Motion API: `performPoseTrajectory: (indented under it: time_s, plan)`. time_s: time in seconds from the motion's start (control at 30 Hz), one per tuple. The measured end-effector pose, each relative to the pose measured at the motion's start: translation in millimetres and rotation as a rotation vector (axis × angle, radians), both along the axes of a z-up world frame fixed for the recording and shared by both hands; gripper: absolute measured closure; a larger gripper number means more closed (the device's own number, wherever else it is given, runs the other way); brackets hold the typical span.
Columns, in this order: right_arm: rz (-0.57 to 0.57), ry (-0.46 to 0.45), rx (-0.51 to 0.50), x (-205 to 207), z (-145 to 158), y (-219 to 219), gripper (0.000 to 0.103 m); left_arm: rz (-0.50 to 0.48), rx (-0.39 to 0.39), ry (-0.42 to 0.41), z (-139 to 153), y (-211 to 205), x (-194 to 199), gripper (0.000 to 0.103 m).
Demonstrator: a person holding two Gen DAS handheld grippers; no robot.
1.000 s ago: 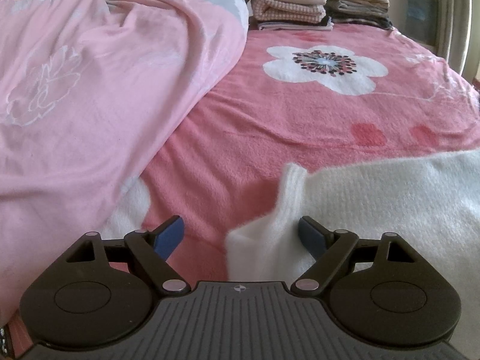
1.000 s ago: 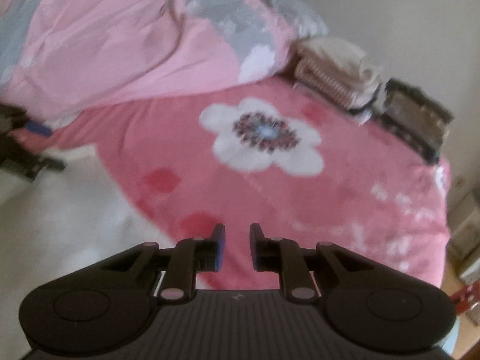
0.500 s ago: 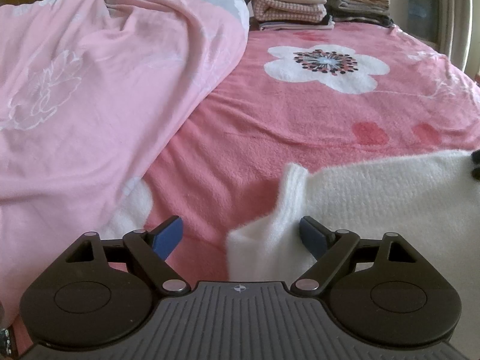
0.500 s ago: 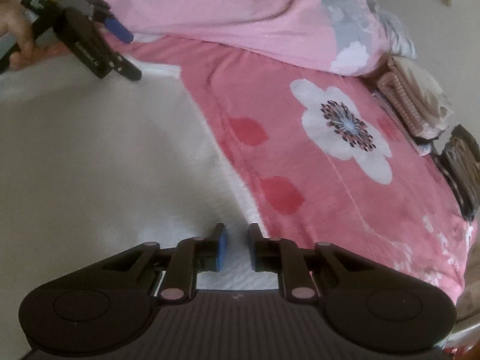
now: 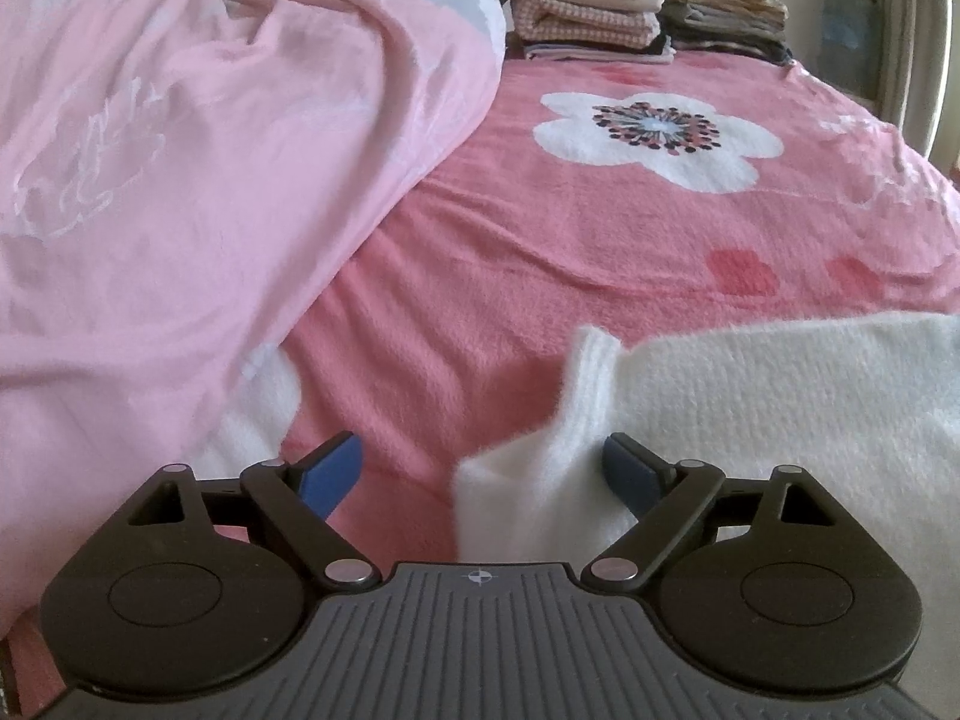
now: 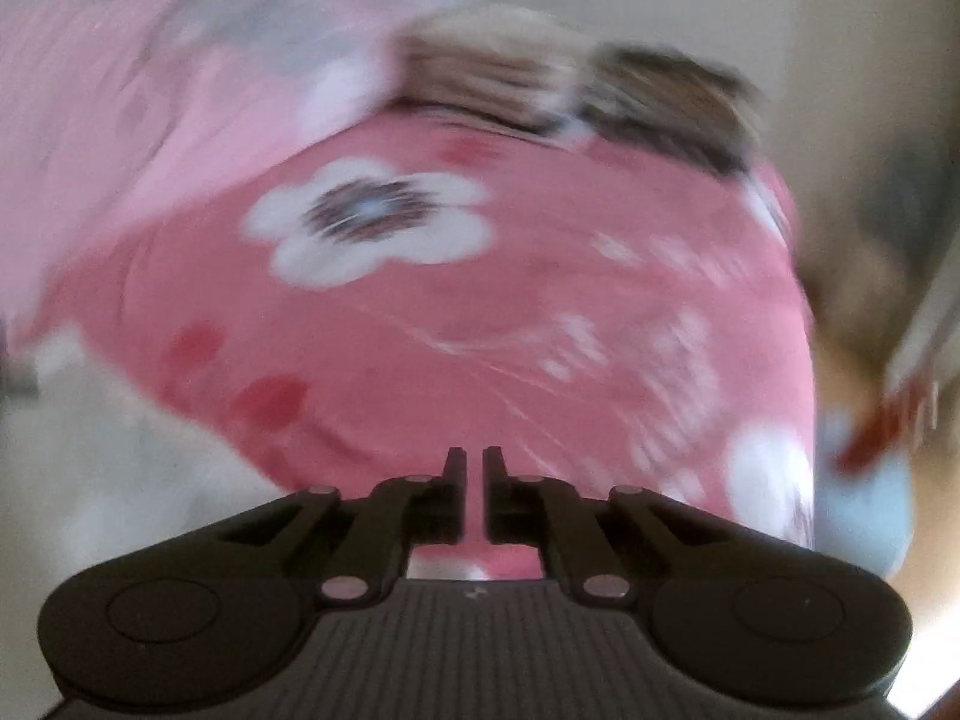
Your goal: Fold clothes
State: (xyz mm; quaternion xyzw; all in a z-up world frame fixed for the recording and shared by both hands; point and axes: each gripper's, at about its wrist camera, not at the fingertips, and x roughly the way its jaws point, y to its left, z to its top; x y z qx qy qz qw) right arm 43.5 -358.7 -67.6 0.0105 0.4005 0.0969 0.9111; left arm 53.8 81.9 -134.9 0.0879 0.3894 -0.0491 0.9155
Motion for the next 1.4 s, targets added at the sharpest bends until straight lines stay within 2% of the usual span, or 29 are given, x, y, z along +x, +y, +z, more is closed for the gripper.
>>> performPoseTrajectory:
  time_s: [0.07,0.13,0.27,0.3,0.4,0.43,0.5,0.6,0.67,0.77,0.83,0.87,0.93,1.03,1.1,1.17,1.2,1.23,1.27,1.33,1.4]
  plan:
    - [-0.067,0.037,0.124,-9.9,-1.0,-25.7,0.073,-0.001,-0.005,0.003,-0.3,-0.1,0.7,0.014]
    - [-0.093,0.05,0.173,-20.7,-7.1,-34.8,0.062,-0.004,-0.006,0.002,-0.5,0.1,0.9,0.013]
    - [-0.072,0.083,0.206,-24.4,-26.2,-27.5,0.061,-0.004,-0.009,-0.001,-0.9,1.1,0.3,0.013]
    - [-0.06,0.092,0.206,-22.7,-30.7,-24.3,0.062,-0.004,-0.008,-0.001,-0.9,0.9,0.1,0.013]
    - [-0.052,0.102,0.143,-21.2,-41.4,-14.6,0.086,-0.004,-0.006,-0.003,-0.7,0.5,-0.4,0.013]
    - [-0.063,0.102,0.132,-21.1,-44.9,-15.0,0.091,-0.001,-0.01,-0.001,-0.5,1.2,-0.2,0.013]
    - [-0.097,0.105,0.131,-21.0,-50.9,-18.8,0.091,0.012,-0.041,0.013,0.8,5.9,1.3,0.013]
    - [-0.2,0.124,0.252,-22.8,-54.8,-38.6,0.089,0.032,-0.087,0.033,2.8,13.0,3.5,0.013]
    - [-0.268,0.122,0.295,-26.5,-52.6,-47.9,0.084,0.044,-0.111,0.041,5.0,17.0,4.1,0.014]
    - [-0.328,0.085,0.302,-37.1,-38.6,-56.5,0.082,0.035,-0.095,-0.017,17.6,14.9,-4.9,0.017]
    - [-0.295,0.061,0.319,-42.7,-28.5,-51.8,0.082,-0.039,-0.1,-0.07,26.8,8.1,-12.7,0.023]
    - [-0.264,0.05,0.317,-45.1,-22.8,-45.7,0.082,-0.085,-0.107,-0.093,31.0,4.1,-16.3,0.034]
    - [-0.189,0.048,0.308,-43.9,-17.6,-27.3,0.082,-0.183,-0.123,-0.103,35.3,-7.9,-20.2,0.046]
    - [-0.084,0.065,0.319,-39.0,-18.8,0.6,0.082,-0.278,-0.139,-0.063,29.6,-28.7,-14.3,0.049]
    - [-0.076,0.084,0.328,-34.9,-28.8,8.8,0.082,-0.281,-0.152,-0.038,17.6,-33.7,-2.6,0.049]
    - [-0.099,0.101,0.315,-32.1,-40.6,9.0,0.084,-0.241,-0.181,-0.009,6.6,-25.5,9.0,0.051]
    - [-0.121,0.107,0.303,-33.3,-45.9,4.8,0.086,-0.209,-0.2,0.007,1.4,-18.1,14.8,0.051]
    - [-0.142,0.112,0.322,-35.9,-51.7,-3.2,0.092,-0.181,-0.211,0.019,-1.4,-11.2,18.7,0.051]
    - [-0.172,0.114,0.359,-41.0,-55.6,-14.4,0.096,-0.159,-0.207,0.022,0.5,-5.4,18.7,0.046]
    - [-0.212,0.112,0.391,-50.3,-56.2,-28.2,0.096,-0.12,-0.202,0.029,5.0,7.2,17.2,0.045]
    - [-0.232,0.106,0.402,-58.6,-51.9,-34.6,0.096,-0.069,-0.233,0.05,10.6,25.2,15.1,0.045]
